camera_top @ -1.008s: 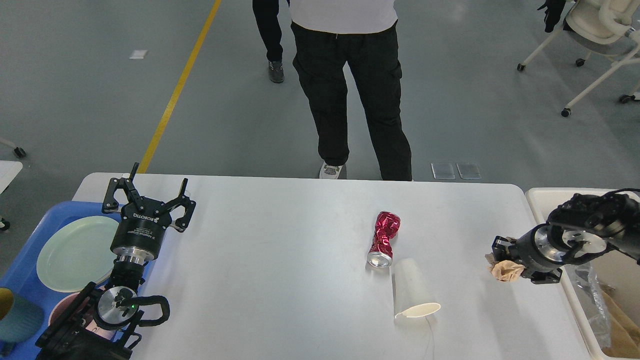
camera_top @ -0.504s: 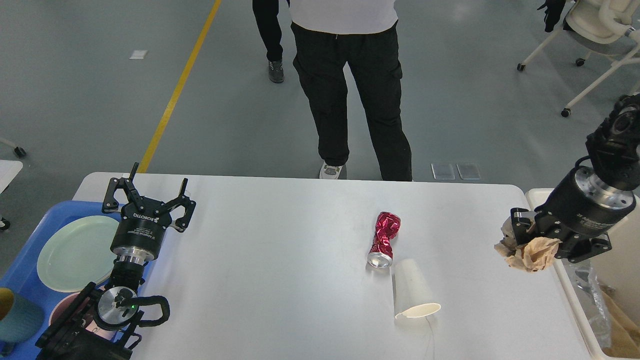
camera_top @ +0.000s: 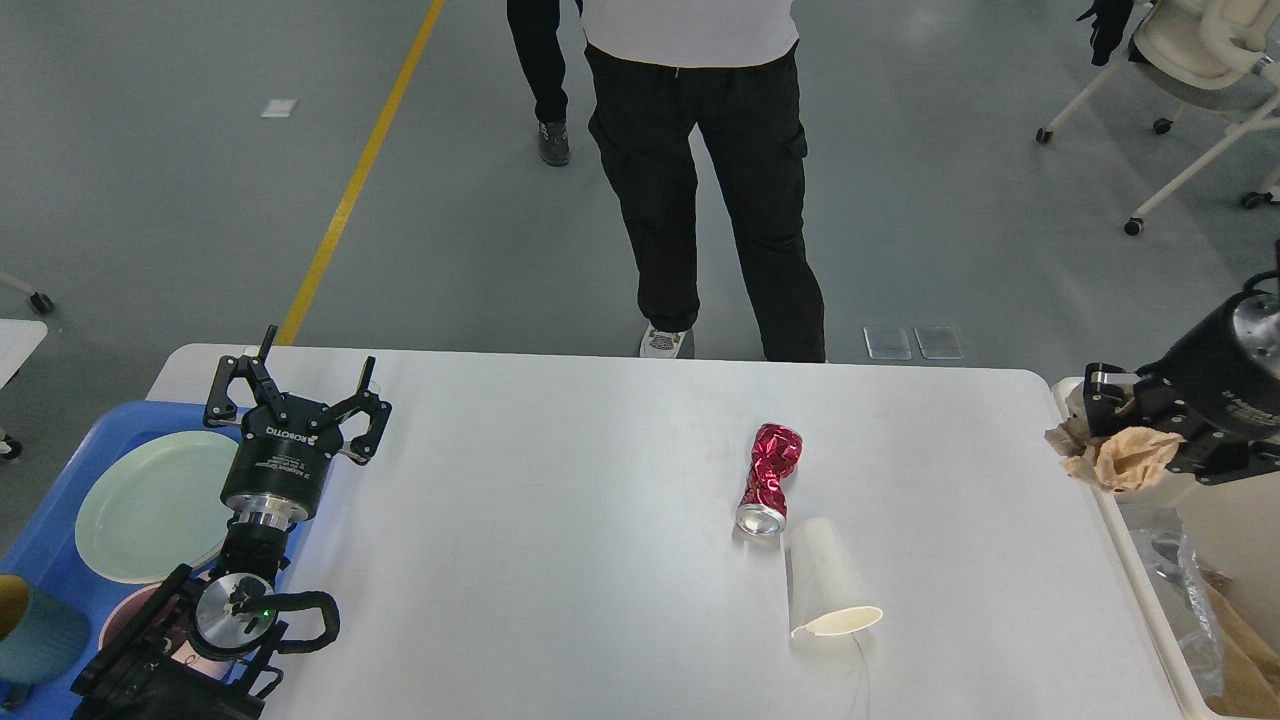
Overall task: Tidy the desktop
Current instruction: 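Lift the tan paper and drop it into the white bin, then withdraw the right gripper from the bin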
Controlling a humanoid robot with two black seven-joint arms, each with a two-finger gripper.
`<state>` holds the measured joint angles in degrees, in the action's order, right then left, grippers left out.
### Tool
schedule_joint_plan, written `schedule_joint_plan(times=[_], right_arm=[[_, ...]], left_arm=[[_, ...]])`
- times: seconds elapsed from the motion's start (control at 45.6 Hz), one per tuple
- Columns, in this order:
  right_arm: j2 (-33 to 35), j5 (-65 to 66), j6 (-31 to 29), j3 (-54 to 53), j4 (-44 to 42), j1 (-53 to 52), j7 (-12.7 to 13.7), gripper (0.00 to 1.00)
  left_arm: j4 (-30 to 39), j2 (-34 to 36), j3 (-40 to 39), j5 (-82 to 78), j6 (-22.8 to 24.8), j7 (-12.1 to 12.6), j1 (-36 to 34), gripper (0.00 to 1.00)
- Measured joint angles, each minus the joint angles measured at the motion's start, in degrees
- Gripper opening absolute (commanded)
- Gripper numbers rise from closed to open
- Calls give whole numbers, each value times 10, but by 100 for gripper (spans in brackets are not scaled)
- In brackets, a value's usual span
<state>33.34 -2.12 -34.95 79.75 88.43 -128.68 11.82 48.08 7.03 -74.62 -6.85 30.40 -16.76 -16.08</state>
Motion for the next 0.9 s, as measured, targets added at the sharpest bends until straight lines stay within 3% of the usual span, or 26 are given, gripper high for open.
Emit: schedule_joint_plan(times=[0.307,0.57,0.789,0.898], right_arm=[[7,-66,0,104,-115,34,-9,0],[75,-99,40,117,-294,190,-10,0],[143,-97,179,-11,-421,431,-10,0],[144,-97,201,-130,-505,588,-10,0]], left_arm=[[1,0,0,0,0,1,1,96],[1,0,0,0,0,1,1,96],[0,0,0,0,0,1,1,96],[0,0,0,0,0,1,1,96]])
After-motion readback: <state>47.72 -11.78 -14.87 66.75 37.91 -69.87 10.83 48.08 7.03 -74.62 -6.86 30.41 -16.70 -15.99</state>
